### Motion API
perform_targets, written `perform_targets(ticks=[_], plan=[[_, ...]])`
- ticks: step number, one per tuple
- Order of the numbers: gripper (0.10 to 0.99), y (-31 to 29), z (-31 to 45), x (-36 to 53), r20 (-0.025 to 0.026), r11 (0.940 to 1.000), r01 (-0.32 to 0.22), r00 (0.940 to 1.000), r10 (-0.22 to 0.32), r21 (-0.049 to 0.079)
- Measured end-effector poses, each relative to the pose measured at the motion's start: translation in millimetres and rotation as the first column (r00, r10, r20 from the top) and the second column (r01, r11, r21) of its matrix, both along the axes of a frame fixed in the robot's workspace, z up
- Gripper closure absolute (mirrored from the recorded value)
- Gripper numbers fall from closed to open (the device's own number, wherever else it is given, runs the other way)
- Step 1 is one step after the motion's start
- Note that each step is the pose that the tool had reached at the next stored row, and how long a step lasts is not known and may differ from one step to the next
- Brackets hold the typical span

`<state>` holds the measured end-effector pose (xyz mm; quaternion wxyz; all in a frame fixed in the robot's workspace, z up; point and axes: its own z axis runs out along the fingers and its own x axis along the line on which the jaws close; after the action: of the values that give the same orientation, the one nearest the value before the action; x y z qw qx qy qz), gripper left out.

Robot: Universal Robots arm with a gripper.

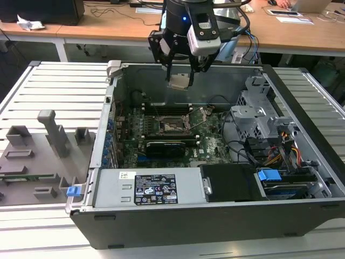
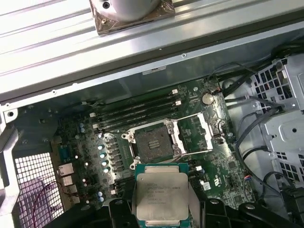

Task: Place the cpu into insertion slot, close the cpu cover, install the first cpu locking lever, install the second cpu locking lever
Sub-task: 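Place the cpu into insertion slot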

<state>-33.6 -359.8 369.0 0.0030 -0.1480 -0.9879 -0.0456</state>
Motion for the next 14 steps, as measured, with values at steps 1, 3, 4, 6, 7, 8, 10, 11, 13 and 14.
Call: perform_targets(ticks=[1, 3, 4, 6, 7, 8, 10, 11, 13, 14], plan=[[0.557, 0.0, 0.0, 0.0, 0.0000, 0.9998, 0.021, 0.9998, -0.021, 0.000], [0.557, 0.0, -0.1, 0.0, 0.0000, 0.9984, 0.057, 0.9984, -0.057, 0.000], [0.557, 0.0, -0.1, 0.0, 0.0000, 0.9968, 0.081, 0.9968, -0.081, 0.000], [0.557, 0.0, -0.1, 0.0, 0.0000, 0.9947, 0.103, 0.9947, -0.103, 0.000], [0.557, 0.0, -0.2, 0.0, 0.0000, 0.9937, 0.112, 0.9937, -0.112, 0.000], [0.557, 0.0, -0.2, 0.0, 0.0000, 0.9924, 0.123, 0.9924, -0.123, 0.000], [0.557, 0.0, -0.3, 0.0, 0.0001, 0.9892, 0.147, 0.9892, -0.147, 0.000], [0.557, 0.0, -0.3, 0.0, 0.0000, 0.9860, 0.167, 0.9860, -0.167, 0.000], [0.557, 0.0, -0.3, 0.0, 0.0000, 0.9824, 0.187, 0.9824, -0.187, 0.000], [0.557, 0.0, -0.4, 0.0, 0.0000, 0.9798, 0.200, 0.9798, -0.200, 0.000]])
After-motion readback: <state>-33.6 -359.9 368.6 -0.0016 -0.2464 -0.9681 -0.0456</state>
